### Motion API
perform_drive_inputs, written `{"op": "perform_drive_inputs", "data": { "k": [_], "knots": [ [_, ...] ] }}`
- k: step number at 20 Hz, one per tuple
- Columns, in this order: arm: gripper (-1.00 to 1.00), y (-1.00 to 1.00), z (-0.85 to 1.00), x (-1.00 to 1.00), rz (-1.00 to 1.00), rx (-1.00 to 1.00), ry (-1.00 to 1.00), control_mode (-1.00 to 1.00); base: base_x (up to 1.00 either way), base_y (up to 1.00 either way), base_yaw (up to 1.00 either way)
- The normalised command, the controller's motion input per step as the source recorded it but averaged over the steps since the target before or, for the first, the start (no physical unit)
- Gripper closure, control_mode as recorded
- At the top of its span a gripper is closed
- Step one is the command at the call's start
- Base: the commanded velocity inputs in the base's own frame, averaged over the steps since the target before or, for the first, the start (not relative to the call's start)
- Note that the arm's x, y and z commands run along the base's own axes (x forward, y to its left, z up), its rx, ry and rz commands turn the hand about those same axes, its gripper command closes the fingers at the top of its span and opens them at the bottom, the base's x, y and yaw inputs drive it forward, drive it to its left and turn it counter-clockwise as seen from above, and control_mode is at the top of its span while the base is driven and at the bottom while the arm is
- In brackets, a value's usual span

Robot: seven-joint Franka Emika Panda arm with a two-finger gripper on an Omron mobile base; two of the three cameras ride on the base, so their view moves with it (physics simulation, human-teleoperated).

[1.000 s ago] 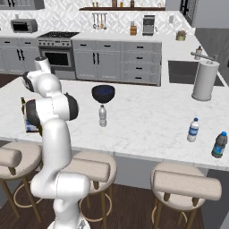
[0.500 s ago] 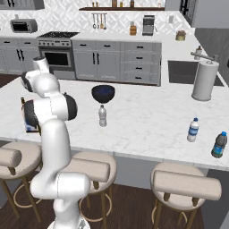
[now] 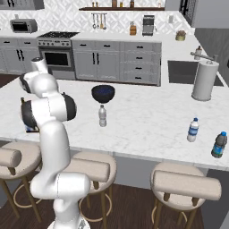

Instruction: Move the plastic bottles in the middle to the plastics group, and the glass bottles in the middle to the glass group.

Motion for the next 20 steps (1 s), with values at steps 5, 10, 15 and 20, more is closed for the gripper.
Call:
{"op": "perform_drive_inputs", "data": {
  "k": [5,10,15,20],
  "knots": [
    [-1.0,0.09,0.02,-0.12,0.0,0.01,0.0,-1.0,0.0,0.0,0.0],
    [-1.0,0.01,0.21,0.0,0.0,0.01,-0.01,-1.0,0.0,0.0,0.0],
    [-1.0,-0.13,0.56,-0.01,0.0,0.06,-0.04,-1.0,0.0,0.0,0.0],
    [-1.0,-0.67,0.19,-0.23,0.0,0.01,0.0,-1.0,0.0,0.0,0.0]
  ]
}}
